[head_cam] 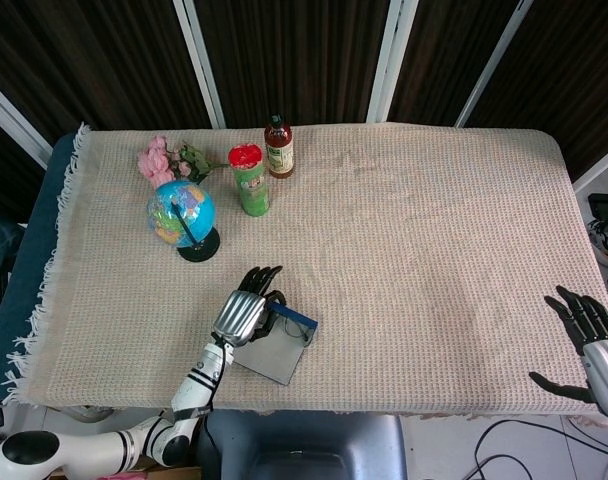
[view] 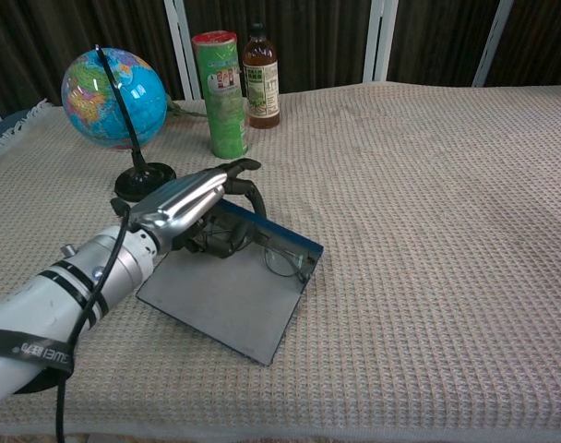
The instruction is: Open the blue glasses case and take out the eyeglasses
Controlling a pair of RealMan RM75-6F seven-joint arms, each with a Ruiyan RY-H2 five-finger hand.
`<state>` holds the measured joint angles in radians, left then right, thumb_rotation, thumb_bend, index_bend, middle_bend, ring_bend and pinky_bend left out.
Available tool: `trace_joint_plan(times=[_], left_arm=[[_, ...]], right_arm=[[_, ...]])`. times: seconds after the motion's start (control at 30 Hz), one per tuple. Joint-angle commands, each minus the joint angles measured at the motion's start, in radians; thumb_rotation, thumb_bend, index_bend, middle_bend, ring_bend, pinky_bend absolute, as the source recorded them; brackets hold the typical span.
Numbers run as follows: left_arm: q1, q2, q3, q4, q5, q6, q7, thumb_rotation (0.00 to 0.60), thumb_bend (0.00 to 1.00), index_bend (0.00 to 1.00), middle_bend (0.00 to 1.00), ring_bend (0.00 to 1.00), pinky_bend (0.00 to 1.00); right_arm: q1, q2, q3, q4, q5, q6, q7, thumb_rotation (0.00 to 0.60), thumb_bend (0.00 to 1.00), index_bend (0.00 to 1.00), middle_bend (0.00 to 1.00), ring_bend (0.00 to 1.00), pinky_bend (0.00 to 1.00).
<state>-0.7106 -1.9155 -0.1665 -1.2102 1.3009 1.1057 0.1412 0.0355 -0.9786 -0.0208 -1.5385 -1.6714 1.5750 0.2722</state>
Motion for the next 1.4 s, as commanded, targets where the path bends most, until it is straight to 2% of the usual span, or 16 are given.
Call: trace_joint_plan(times=[0.03, 0.33, 0.47, 0.73, 1.13, 1.4], left_arm=[[0.008, -0.016, -0.005, 0.024, 0.021, 0.021, -0.034, 0.6, 0.59, 0.67, 0.03, 0.0, 0.0], [0.024, -0.043, -0.02, 0.068, 0.058, 0.067, -0.14, 0.6, 0.6, 0.66, 0.04, 0.0, 0.0], [0.032, -0.072, -0.041, 0.1, 0.078, 0.121, -0.194, 0.6, 0.6, 0.65, 0.05, 0.0, 0.0], [0.033, -0.166, -0.06, 0.289, 0.16, 0.28, -0.274, 0.6, 0.61, 0.64, 0.06, 0.0, 0.0], [0.032, -0.26, -0.048, 0.507, 0.21, 0.382, -0.336, 0.6, 0.61, 0.64, 0.07, 0.0, 0.0], [0.037, -0.302, -0.058, 0.6, 0.195, 0.389, -0.412, 0.6, 0.61, 0.63, 0.07, 0.0, 0.0]], right_arm=[[-0.001, 0.0, 0.0, 0.0, -0.001, 0.002, 0.0, 0.6, 0.18, 0.0, 0.0, 0.0, 0.0], [-0.001, -0.001, 0.0, 0.0, 0.0, 0.001, -0.003, 0.6, 0.18, 0.0, 0.0, 0.0, 0.0], [-0.001, -0.001, 0.0, -0.001, 0.0, 0.001, -0.005, 0.6, 0.18, 0.0, 0.0, 0.0, 0.0], [-0.003, 0.0, 0.0, 0.0, 0.001, 0.004, 0.0, 0.6, 0.18, 0.0, 0.0, 0.0, 0.0], [-0.004, 0.002, 0.0, 0.001, 0.001, 0.006, 0.004, 0.6, 0.18, 0.0, 0.0, 0.0, 0.0], [-0.006, 0.002, 0.0, 0.002, 0.002, 0.008, 0.004, 0.6, 0.18, 0.0, 0.0, 0.0, 0.0]])
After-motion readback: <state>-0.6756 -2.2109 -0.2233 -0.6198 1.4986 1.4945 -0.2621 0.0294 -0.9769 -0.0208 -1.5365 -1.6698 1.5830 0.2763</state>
